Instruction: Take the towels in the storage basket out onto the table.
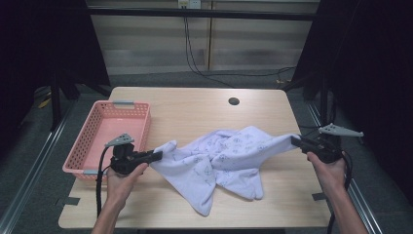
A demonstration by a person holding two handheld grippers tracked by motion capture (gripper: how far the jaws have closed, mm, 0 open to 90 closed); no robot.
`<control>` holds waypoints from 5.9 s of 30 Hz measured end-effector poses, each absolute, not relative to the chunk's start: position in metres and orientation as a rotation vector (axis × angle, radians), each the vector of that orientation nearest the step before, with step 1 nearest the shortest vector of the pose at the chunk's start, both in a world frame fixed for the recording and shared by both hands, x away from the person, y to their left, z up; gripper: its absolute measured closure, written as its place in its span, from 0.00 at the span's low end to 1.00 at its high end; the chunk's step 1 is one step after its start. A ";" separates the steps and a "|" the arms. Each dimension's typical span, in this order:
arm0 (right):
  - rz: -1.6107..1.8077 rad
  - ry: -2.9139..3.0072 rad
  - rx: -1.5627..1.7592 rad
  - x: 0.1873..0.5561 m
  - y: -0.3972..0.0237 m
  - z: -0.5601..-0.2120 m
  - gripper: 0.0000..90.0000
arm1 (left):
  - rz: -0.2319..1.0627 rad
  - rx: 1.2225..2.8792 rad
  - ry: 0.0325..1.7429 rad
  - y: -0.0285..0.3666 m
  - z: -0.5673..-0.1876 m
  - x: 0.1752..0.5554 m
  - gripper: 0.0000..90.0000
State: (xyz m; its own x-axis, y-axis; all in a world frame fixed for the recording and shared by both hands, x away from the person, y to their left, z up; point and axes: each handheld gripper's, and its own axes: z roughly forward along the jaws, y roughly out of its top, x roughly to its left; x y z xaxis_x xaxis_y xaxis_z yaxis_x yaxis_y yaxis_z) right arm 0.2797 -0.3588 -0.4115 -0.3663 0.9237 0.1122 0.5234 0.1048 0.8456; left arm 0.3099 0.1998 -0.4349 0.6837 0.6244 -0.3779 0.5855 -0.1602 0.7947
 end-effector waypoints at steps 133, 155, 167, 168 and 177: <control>1.192 2.301 1.261 0.259 -0.284 -0.464 0.56 | -0.127 2.136 0.746 0.135 -0.488 0.285 0.65; 1.219 2.491 1.095 0.244 -0.235 -0.479 0.96 | -0.086 1.762 0.685 0.169 -0.428 0.284 0.93; 1.225 2.367 1.125 0.290 -0.269 -0.414 0.94 | -0.081 1.819 0.724 0.162 -0.438 0.292 0.93; 1.225 2.390 1.114 0.294 -0.264 -0.419 0.92 | -0.069 1.835 0.740 0.164 -0.442 0.293 0.93; 1.262 2.541 1.090 0.283 -0.230 -0.474 0.72 | -0.086 1.928 0.813 0.185 -0.465 0.284 0.89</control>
State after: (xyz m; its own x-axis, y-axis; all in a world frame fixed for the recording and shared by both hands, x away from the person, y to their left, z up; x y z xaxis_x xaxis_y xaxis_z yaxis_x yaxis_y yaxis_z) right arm 0.2833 -0.2304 -0.4743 -0.7380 0.6407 0.2118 0.5559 0.3994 0.7290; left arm 0.2842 0.1846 -0.4654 0.7716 0.5005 -0.3925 0.5713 -0.2741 0.7736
